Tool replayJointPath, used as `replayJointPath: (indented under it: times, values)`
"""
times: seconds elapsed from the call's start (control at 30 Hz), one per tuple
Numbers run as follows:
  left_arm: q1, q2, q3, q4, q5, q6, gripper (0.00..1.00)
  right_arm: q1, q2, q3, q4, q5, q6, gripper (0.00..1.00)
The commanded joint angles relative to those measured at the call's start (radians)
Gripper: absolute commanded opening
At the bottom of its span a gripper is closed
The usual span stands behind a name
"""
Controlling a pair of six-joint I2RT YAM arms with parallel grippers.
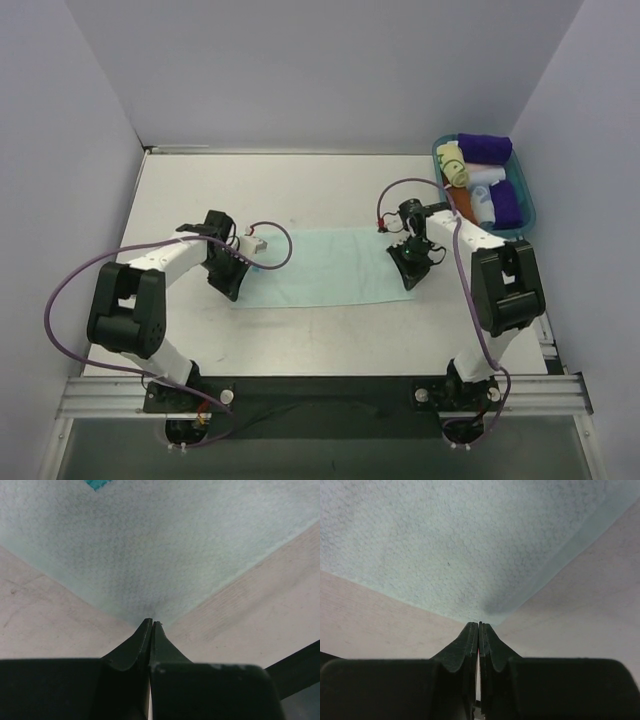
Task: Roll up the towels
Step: Flatten the towel
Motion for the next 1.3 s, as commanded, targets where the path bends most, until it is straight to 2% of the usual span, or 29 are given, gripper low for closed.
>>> replayJointPath:
  times: [0.0,0.2,0.4,0.67,0.8,0.87,0.9,0.93,0.97,1.0,1.1,1.17,1.27]
  values:
    - [-0.002,0.017,0.022,0.036,-0.054,0.021,0.00,0.016,0.020,-0.032,-0.011,0.059,0.007,0.00]
    - [0.009,0.080,-0.001,0.060,-0.109,0.037,0.00,0.017,0.084,-0.072,0.021,0.106,0.003,0.00]
    - [0.082,0.094,-0.042,0.060,-0.156,0.089,0.00,0.109,0.075,-0.078,-0.009,0.193,-0.007,0.00]
    - [0.172,0.039,-0.093,0.042,-0.181,0.175,0.00,0.244,0.067,-0.061,-0.062,0.129,-0.002,0.00]
    - [0.185,0.013,-0.082,0.010,-0.114,0.196,0.00,0.252,0.052,-0.063,-0.091,0.070,-0.014,0.02]
    - [0.185,-0.019,-0.052,-0.030,-0.055,0.207,0.06,0.251,0.031,-0.049,-0.114,0.041,-0.017,0.06]
    - [0.187,-0.033,-0.038,-0.045,0.004,0.207,0.10,0.240,0.000,-0.040,-0.118,0.031,-0.017,0.13]
    - [0.185,-0.047,-0.023,-0.058,0.035,0.209,0.23,0.232,-0.017,-0.025,-0.129,0.017,-0.016,0.18]
    - [0.185,-0.072,0.022,-0.077,0.063,0.204,0.30,0.217,-0.032,0.010,-0.134,0.009,-0.013,0.23]
    - [0.187,-0.084,0.043,-0.082,0.107,0.199,0.36,0.183,-0.055,0.041,-0.140,-0.012,-0.010,0.33]
    - [0.187,-0.098,0.152,-0.082,0.158,0.178,0.49,0.111,-0.062,0.165,-0.157,-0.052,-0.010,0.49]
    - [0.190,-0.071,0.207,-0.058,0.164,0.155,0.55,0.042,-0.045,0.231,-0.157,-0.051,-0.013,0.49]
    - [0.202,0.014,0.330,-0.013,0.166,0.115,0.55,-0.013,0.027,0.351,-0.157,-0.016,-0.017,0.48]
